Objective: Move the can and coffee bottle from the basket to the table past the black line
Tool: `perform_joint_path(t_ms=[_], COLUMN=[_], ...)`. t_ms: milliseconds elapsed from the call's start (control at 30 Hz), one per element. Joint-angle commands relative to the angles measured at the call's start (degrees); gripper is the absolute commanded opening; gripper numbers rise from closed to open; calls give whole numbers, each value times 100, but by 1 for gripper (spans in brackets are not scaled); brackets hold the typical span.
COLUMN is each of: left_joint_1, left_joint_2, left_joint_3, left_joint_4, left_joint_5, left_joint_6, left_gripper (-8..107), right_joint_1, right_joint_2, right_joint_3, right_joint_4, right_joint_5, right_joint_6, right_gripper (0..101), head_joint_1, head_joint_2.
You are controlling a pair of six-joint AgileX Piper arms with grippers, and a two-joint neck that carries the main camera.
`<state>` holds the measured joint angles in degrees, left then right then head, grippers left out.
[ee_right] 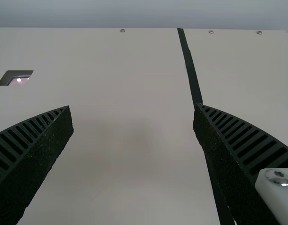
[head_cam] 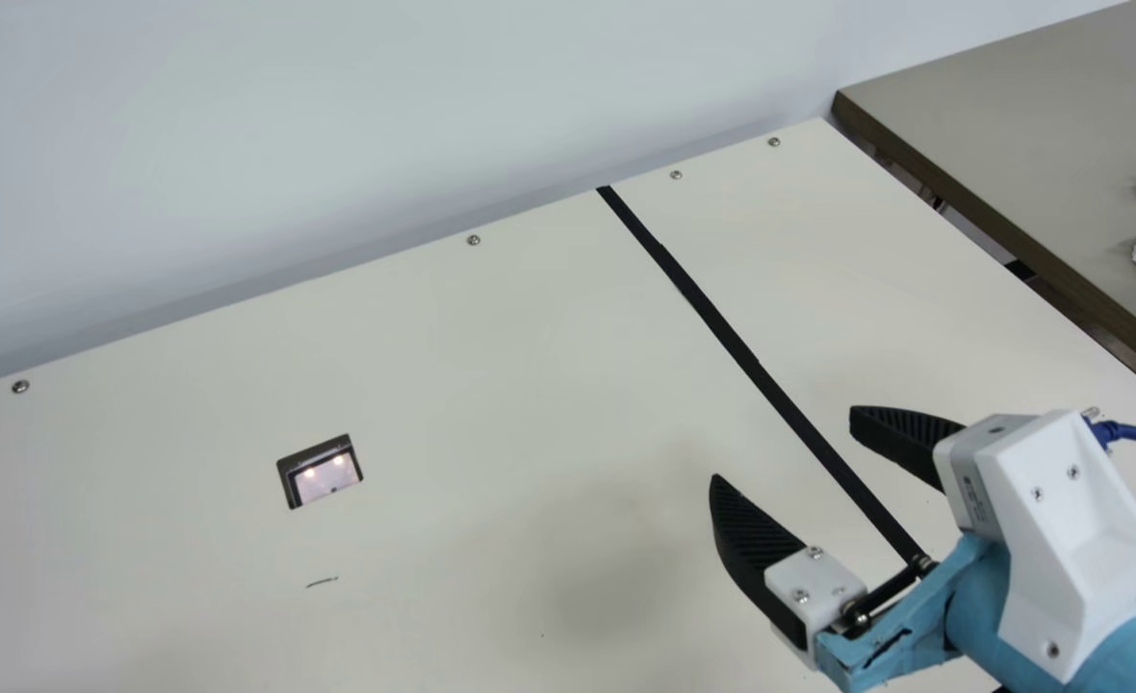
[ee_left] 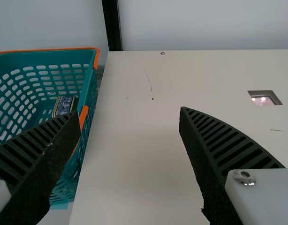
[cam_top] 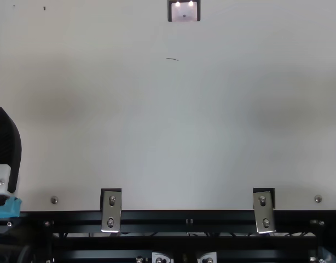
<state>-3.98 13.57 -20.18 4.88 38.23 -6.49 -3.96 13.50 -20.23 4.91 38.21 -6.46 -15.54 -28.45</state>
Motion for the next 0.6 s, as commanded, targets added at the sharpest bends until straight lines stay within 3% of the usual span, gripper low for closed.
perform_joint_path(t_ms=[0,400,567], left_joint_1=[0,0,0], left_joint_2=[0,0,0], left_joint_3=[0,0,0], left_joint_4=[0,0,0], left_joint_5=[0,0,0], left_joint_6=[0,0,0], left_gripper=[90,90,90], right_joint_1=[0,11,76], right_joint_2=[0,49,330], right_joint_3=[0,-38,-557], right_joint_4=[0,-16,-32], right_joint_5=[0,-25,-18], right_joint_6=[0,-2,-1], right_gripper=[101,101,101], head_joint_1=[-110,-110,-110], head_joint_2=[33,33,33])
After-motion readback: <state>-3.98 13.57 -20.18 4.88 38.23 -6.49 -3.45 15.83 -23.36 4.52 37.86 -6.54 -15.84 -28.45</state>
